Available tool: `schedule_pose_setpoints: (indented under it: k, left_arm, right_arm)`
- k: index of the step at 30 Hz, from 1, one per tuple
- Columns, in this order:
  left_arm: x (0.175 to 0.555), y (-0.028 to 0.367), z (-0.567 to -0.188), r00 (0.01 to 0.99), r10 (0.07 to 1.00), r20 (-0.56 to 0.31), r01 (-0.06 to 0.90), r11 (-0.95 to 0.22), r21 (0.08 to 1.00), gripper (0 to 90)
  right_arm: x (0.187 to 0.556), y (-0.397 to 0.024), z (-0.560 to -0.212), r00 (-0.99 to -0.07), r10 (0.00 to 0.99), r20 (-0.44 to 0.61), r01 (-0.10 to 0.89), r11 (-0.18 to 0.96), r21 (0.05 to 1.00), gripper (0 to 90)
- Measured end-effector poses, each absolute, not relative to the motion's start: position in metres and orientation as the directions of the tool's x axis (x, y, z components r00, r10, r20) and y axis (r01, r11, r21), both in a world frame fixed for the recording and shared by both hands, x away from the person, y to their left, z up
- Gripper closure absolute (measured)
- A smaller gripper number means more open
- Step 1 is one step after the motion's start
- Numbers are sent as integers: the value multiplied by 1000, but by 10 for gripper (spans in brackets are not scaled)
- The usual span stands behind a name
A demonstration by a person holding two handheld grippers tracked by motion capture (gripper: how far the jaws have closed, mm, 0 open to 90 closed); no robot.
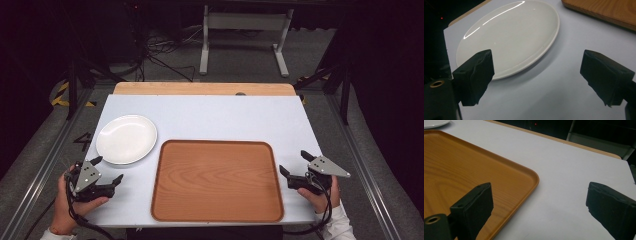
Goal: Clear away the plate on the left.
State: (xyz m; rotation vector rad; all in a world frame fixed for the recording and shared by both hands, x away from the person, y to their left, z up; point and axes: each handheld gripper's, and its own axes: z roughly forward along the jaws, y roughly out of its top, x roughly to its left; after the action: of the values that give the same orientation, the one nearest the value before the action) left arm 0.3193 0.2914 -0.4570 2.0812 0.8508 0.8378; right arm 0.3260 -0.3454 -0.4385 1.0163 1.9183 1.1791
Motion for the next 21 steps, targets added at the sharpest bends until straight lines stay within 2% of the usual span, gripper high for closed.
schedule_pose_setpoints:
  k: [7,13,21]
  left_arm:
    - [324,284,-458,561,752,346,305,-576,758,133]
    - [332,272,-458,559,701,443,287,-664,690,141]
    - [343,263,-460,559,651,514,275,-730,625,148]
  right_arm:
    - [326,-345,-439,-481,866,-132,278,294,915,77]
    - [327,-345,-440,-482,867,-129,282,293,914,78]
    - [328,-344,-441,-482,867,-129,286,294,912,78]
